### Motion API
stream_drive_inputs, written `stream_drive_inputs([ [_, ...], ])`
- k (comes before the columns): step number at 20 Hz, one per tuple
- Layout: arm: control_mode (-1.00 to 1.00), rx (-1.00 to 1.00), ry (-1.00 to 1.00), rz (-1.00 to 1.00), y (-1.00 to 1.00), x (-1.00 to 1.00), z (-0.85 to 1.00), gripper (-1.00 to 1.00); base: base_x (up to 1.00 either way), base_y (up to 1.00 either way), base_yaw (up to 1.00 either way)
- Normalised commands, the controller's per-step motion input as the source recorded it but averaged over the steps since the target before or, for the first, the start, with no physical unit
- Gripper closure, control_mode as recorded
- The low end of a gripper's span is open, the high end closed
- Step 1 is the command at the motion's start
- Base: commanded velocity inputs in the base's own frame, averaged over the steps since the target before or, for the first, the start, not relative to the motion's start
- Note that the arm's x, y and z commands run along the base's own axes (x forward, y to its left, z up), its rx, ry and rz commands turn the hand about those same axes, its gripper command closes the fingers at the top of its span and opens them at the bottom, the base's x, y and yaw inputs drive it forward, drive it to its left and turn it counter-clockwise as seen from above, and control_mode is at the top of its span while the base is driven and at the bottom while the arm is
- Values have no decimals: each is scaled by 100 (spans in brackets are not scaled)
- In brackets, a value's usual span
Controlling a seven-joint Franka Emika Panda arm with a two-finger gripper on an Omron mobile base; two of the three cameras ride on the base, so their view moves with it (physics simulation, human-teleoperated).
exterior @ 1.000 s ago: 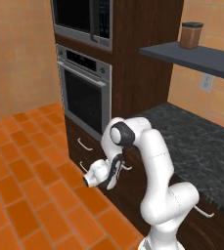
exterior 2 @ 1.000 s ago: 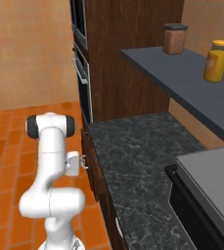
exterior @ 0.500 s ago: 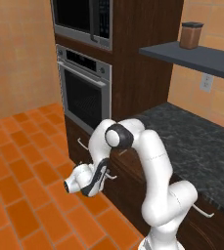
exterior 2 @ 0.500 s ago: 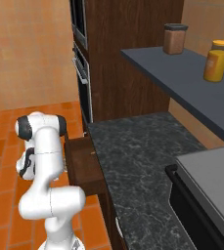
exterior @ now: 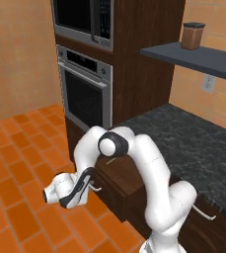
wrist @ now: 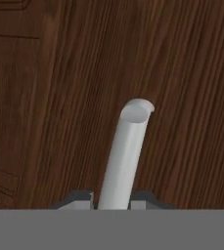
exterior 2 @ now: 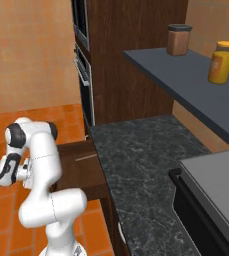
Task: Take a straw from the drawer in front and place it inside the glass cup on the dining counter.
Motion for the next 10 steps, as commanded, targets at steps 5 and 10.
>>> stream_drive_inputs([
  [5,-100,0,5,0,98,-28,4,-100,0,0,0],
  [10,-100,18,3,0,36,-44,68,-100,0,0,0],
])
